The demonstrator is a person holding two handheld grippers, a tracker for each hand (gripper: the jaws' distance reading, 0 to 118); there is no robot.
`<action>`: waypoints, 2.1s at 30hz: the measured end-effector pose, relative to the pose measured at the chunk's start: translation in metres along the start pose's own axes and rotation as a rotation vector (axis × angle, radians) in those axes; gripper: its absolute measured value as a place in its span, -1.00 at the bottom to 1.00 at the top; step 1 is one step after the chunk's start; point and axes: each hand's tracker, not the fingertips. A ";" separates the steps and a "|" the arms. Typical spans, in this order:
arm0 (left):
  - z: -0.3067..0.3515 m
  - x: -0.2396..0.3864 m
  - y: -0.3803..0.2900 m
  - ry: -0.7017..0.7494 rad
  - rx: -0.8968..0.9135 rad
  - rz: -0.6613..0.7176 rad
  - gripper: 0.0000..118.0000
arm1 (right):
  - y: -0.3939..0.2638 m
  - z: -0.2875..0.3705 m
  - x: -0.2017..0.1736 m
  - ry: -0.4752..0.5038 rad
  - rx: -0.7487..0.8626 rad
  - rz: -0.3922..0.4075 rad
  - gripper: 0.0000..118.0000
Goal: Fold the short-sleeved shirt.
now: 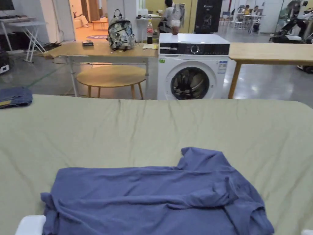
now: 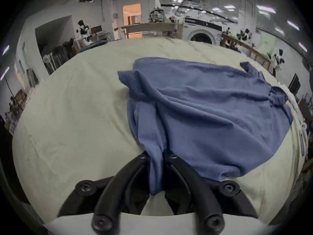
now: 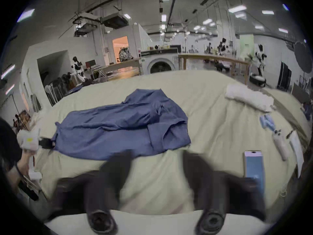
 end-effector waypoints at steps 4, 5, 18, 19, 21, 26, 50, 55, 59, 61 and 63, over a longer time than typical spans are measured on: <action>0.002 0.001 0.001 0.007 -0.008 -0.014 -0.86 | 0.020 -0.081 0.017 -0.050 -0.042 -0.093 0.62; 0.002 0.000 0.001 0.003 -0.011 -0.009 -0.86 | 0.023 -0.105 0.022 -0.076 -0.070 -0.121 0.62; 0.052 -0.039 0.002 -0.104 0.172 0.142 -0.95 | 0.028 -0.105 0.007 -0.186 -0.111 -0.122 -0.89; 0.056 -0.052 0.005 -0.122 0.174 0.144 -0.95 | 0.031 -0.094 0.005 -0.179 -0.121 -0.125 -0.89; 0.079 -0.060 0.007 -0.159 0.187 0.144 -0.95 | 0.033 -0.071 0.000 -0.181 -0.112 -0.150 -0.89; 0.127 -0.068 -0.027 -0.189 0.190 0.133 -0.95 | 0.003 -0.007 0.002 -0.195 -0.082 -0.130 -0.90; 0.292 -0.007 -0.080 -0.135 0.630 0.035 0.41 | -0.035 0.152 -0.031 -0.055 0.257 0.070 0.12; 0.310 0.009 -0.068 -0.174 0.708 0.049 0.23 | -0.012 0.153 -0.066 0.086 0.289 0.127 -0.23; 0.311 0.019 -0.064 -0.129 0.683 0.022 -1.00 | -0.008 0.139 -0.079 0.082 0.273 0.133 -0.96; 0.310 0.016 -0.064 -0.144 0.692 0.002 -1.00 | -0.010 0.131 -0.081 0.090 0.260 0.128 -1.00; 0.301 0.012 -0.058 -0.113 0.658 0.022 -1.00 | -0.011 0.123 -0.082 0.088 0.222 0.127 -1.00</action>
